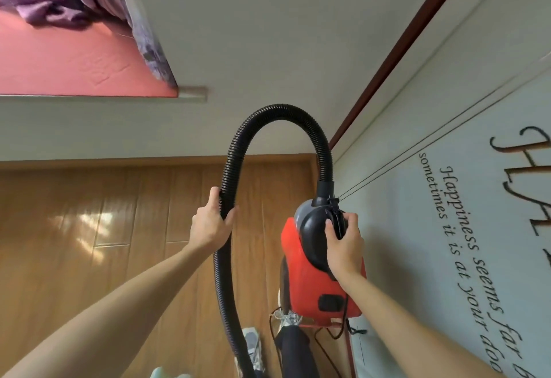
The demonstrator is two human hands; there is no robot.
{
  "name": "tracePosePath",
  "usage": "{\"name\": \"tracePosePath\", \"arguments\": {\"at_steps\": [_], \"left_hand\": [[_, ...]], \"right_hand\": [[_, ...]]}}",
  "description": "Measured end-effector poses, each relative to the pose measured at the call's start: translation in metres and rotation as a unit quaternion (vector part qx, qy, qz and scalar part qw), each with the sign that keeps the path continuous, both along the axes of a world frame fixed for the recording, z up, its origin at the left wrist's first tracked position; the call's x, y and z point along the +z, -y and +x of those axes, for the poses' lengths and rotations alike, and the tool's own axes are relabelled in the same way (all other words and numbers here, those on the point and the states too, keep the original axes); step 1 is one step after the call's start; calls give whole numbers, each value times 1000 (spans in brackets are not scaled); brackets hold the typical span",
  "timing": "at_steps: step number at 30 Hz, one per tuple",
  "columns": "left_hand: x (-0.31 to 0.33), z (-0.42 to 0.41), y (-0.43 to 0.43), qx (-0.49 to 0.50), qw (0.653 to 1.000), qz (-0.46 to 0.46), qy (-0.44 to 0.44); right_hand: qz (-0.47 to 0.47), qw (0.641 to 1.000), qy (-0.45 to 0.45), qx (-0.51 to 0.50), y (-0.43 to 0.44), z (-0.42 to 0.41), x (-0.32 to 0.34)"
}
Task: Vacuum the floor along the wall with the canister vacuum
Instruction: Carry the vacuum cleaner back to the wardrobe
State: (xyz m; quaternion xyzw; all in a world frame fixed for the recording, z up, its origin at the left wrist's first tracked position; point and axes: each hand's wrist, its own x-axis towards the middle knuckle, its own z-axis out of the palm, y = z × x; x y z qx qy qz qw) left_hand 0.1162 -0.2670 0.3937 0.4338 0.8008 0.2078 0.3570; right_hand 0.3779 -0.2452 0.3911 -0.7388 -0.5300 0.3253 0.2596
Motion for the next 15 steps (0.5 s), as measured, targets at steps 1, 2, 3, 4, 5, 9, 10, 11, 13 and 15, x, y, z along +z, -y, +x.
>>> {"name": "tracePosePath", "arguments": {"at_steps": [1, 2, 3, 4, 5, 9, 10, 11, 13, 15], "left_hand": [[-14, 1, -6, 2, 1000, -1, 5], [-27, 3, -12, 5, 1000, -2, 9], [-41, 4, -19, 9, 1000, -1, 11], [-55, 7, -26, 14, 1000, 0, 13], [-69, 9, -34, 21, 1000, -1, 12], [-122, 25, -64, 42, 999, -4, 1], [-136, 29, -72, 42, 999, -5, 0], [-149, 33, -78, 42, 999, -8, -2], [-176, 38, -91, 39, 999, -15, -11], [-201, 41, -105, 35, 999, -23, -24]], "right_hand": [[0, 1000, 0, 0, -8, 0, -12], [-1, 1000, -1, 0, -16, -1, -24], [-1, 1000, -3, 1, -24, -1, -37], [0, 1000, -3, 4, -33, -2, -49], [2, 1000, -3, 7, -42, -2, -62], [7, 1000, -10, 15, -78, 0, -113], [7, 1000, -11, 13, -87, 1, -126], [8, 1000, -14, 8, -97, 2, -140], [14, 1000, -20, -1, -116, 4, -166], [12, 999, -29, -11, -132, 7, -193]]}}
